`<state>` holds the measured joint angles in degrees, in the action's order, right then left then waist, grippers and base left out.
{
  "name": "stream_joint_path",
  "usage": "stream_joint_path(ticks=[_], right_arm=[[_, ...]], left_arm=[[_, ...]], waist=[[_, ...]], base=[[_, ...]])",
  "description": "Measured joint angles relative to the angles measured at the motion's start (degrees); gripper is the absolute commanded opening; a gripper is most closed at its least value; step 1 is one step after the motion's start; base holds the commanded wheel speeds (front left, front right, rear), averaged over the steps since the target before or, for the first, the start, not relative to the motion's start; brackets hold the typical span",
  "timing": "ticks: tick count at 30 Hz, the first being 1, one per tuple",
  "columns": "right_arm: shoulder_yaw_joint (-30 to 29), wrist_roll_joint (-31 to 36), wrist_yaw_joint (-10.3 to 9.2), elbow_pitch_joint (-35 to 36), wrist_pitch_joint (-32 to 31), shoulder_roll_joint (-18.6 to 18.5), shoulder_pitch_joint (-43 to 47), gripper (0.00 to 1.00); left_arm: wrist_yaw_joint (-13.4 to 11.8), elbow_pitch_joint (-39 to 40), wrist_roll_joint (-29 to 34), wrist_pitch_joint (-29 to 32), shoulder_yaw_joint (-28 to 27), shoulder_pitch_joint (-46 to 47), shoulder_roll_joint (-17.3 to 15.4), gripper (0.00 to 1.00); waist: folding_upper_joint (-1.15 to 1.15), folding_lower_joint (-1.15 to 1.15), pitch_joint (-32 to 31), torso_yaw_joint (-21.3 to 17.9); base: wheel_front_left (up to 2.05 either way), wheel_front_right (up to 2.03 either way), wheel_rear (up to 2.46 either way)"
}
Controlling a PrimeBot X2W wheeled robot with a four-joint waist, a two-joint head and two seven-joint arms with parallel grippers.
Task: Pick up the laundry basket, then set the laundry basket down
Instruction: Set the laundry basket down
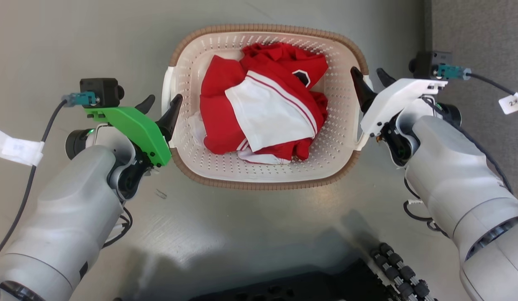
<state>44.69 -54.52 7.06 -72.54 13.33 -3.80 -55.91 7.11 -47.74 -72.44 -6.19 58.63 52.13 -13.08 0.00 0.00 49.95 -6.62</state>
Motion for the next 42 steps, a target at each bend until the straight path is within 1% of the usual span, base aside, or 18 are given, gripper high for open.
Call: stream_joint_path(ticks=[7, 13, 21, 25, 26, 27, 30, 31, 33, 35, 37, 40, 42], right_arm=[[-0.91, -0.60, 0.00, 0.00, 0.63, 0.07, 0.65, 1.00], [-0.91, -0.37, 0.00, 0.67, 0.78, -0.41, 2.78, 1.00], [-3.75, 2.38, -0.01, 8.27, 0.90, -3.59, 3.52, 1.00], [-5.68, 3.93, -0.19, 12.16, 1.03, -4.03, 5.26, 1.00], [-6.08, 4.59, -0.56, 13.03, 1.03, -4.14, 6.06, 1.00], [-6.08, 4.59, -0.56, 13.03, 1.03, -4.14, 6.06, 1.00], [-7.46, 6.06, -0.71, 15.49, 1.04, -4.67, 8.78, 1.00], [-7.84, 6.55, -1.13, 16.36, 1.09, -4.97, 9.71, 1.00], [-8.64, 7.94, -1.32, 18.01, 1.09, -5.49, 11.40, 1.00], [-9.83, 8.93, -2.05, 19.86, 1.09, -5.65, 13.17, 1.00], [-11.04, 9.79, -2.21, 21.79, 1.10, -5.67, 15.05, 1.00], [-12.38, 11.09, -2.56, 24.36, 1.10, -5.67, 18.16, 1.00], [-13.13, 12.45, -2.63, 26.18, 1.09, -5.63, 20.29, 1.00]], left_arm=[[0.00, 0.42, 0.14, -3.71, 1.85, -0.84, -0.54, 1.00], [0.00, 0.83, 0.62, -6.09, 2.79, -3.61, -0.57, 1.00], [0.00, 3.13, 1.64, -8.22, 2.46, -5.00, -1.13, 1.00], [0.00, 3.96, 1.86, -8.24, 0.85, -7.42, -1.68, 1.00], [0.00, 3.99, 1.86, -8.23, 0.51, -7.94, -1.96, 1.00], [0.00, 3.99, 1.86, -8.23, 0.51, -7.94, -1.96, 1.00], [0.00, 4.81, 2.40, -8.22, -2.82, -9.44, -2.60, 1.00], [0.01, 5.39, 2.80, -8.22, -4.35, -9.68, -2.76, 1.00], [0.00, 6.25, 3.45, -8.22, -7.44, -10.06, -2.93, 1.00], [0.01, 7.23, 4.61, -8.23, -10.33, -10.88, -3.10, 1.00], [0.01, 7.91, 5.83, -8.23, -13.43, -12.45, -3.13, 1.00], [0.01, 9.35, 7.40, -8.23, -16.29, -15.44, -3.20, 1.00], [0.01, 10.23, 9.77, -8.22, -17.83, -17.35, -3.19, 1.00]], waist=[[0.00, 0.00, -3.77, -0.26], [0.00, 0.00, -7.67, -0.37], [0.00, 0.00, -13.69, 0.01], [0.00, -0.01, -16.88, 0.41], [0.00, -0.01, -17.68, 0.52], [0.00, -0.01, -17.68, 0.52], [0.00, -0.01, -20.10, 0.87], [0.00, -0.01, -20.93, 1.00], [0.00, -0.01, -22.54, 1.26], [0.00, -0.01, -24.19, 1.52], [0.00, -0.01, -25.84, 1.78], [0.00, -0.01, -28.31, 2.15], [0.00, -0.01, -29.96, 2.39]], base=[[0.00, 0.00, 0.00], [0.00, 0.00, 0.00], [0.00, 0.00, 0.00], [0.00, 0.00, 0.00], [0.00, 0.00, 0.00], [0.00, 0.00, 0.00], [0.00, 0.00, 0.00], [0.00, 0.00, 0.00], [0.00, 0.00, 0.00], [0.00, 0.00, 0.00], [0.00, 0.00, 0.00], [0.00, 0.00, 0.00], [0.00, 0.00, 0.00]])
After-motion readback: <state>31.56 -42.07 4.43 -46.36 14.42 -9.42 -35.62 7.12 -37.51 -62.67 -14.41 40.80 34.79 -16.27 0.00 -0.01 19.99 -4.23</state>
